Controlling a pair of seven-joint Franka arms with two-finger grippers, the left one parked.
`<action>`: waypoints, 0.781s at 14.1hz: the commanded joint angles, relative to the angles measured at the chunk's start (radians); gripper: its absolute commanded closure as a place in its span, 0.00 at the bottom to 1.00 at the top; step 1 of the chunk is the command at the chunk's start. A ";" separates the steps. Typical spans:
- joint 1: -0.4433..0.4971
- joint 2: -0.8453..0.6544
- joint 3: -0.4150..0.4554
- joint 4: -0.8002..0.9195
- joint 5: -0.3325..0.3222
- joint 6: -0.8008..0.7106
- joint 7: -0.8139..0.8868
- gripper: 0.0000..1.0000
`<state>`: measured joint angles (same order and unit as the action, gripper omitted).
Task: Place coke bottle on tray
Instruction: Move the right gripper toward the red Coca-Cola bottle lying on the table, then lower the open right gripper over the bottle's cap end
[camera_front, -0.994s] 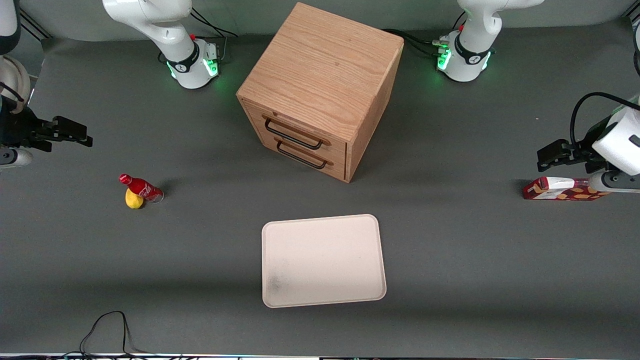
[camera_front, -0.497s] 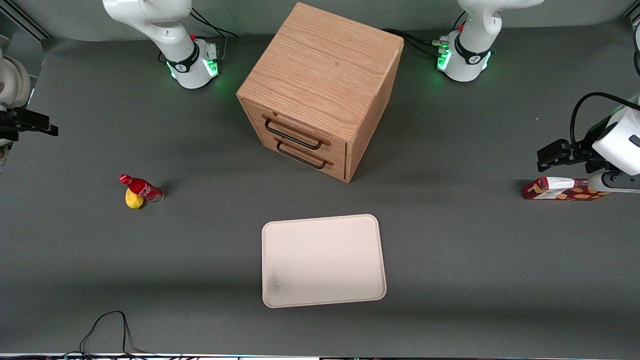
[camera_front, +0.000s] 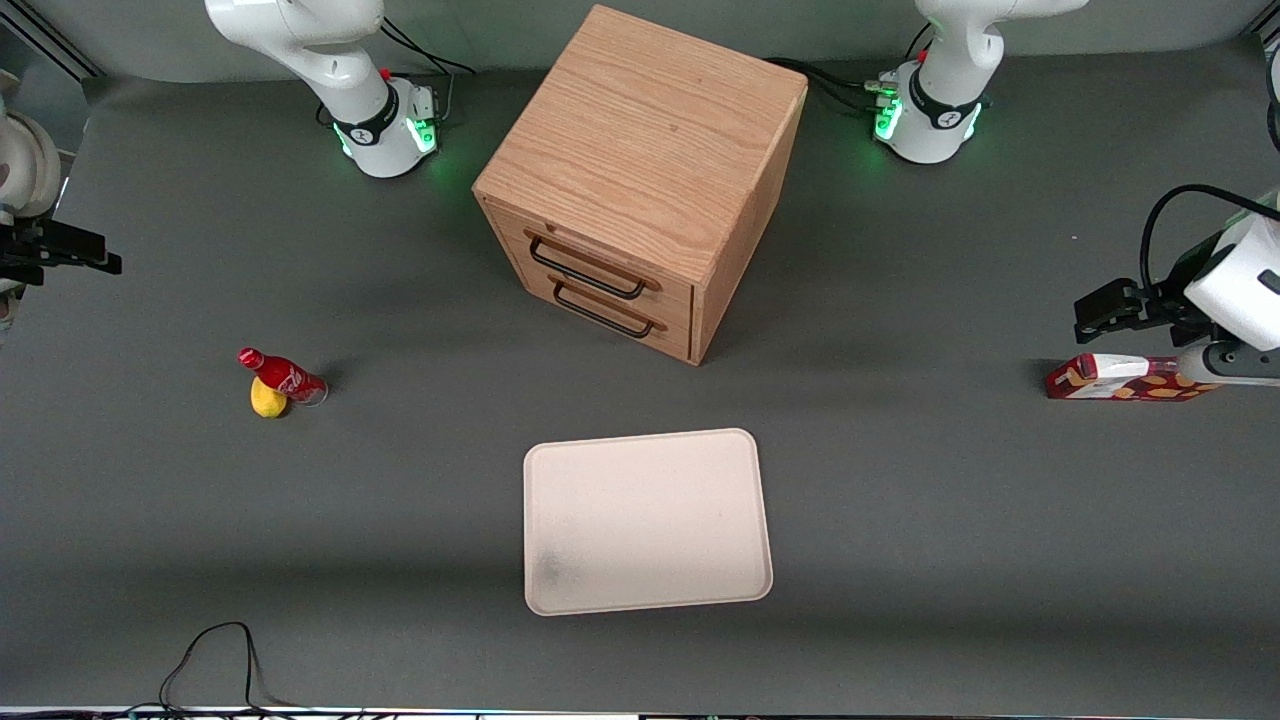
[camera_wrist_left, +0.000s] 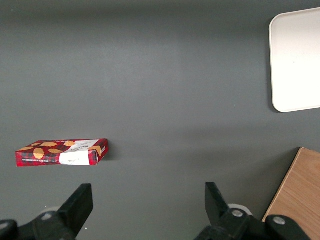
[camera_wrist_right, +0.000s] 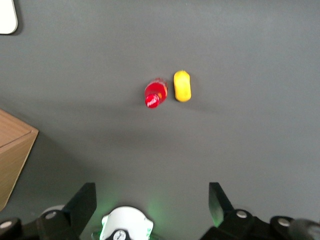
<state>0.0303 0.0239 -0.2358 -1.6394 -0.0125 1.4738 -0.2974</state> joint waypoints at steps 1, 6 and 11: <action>0.017 -0.065 0.004 -0.178 -0.026 0.152 0.001 0.00; 0.042 -0.075 0.006 -0.393 -0.026 0.385 0.020 0.01; 0.042 -0.061 0.006 -0.543 -0.026 0.604 0.020 0.01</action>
<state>0.0664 -0.0010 -0.2299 -2.1021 -0.0132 1.9999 -0.2957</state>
